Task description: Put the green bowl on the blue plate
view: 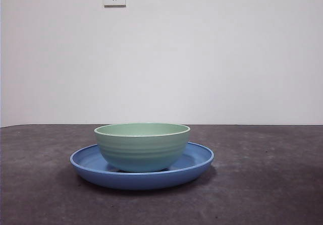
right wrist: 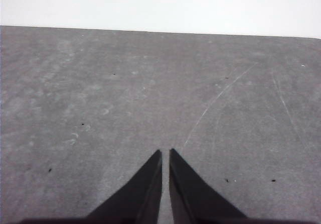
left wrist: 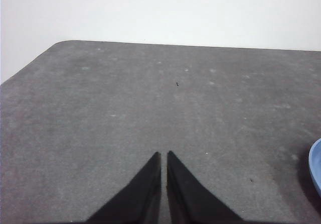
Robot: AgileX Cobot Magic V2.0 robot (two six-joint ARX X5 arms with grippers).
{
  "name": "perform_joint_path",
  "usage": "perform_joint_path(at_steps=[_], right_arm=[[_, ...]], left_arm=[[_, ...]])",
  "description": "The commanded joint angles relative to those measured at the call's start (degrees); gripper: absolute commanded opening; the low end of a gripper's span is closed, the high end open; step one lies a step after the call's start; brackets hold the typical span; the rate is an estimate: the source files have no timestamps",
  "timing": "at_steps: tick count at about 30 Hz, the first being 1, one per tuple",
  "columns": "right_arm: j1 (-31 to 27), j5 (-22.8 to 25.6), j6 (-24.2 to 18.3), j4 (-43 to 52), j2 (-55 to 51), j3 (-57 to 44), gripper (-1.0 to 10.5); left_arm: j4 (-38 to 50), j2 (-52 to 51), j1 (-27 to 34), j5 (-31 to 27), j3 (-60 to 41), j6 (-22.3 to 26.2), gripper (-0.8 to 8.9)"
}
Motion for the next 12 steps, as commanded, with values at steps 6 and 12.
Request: perform_joint_path(at_steps=[6,12], right_arm=[[1.33,0.13,0.59,0.59,-0.09,-0.39,0.2],[1.51,0.13,0.59,0.59,-0.09,-0.39,0.2]], left_arm=[[0.70,-0.11,0.13,-0.02,-1.16,0.28,0.20],[0.70,-0.11,0.13,-0.02,-1.16,0.28,0.20]])
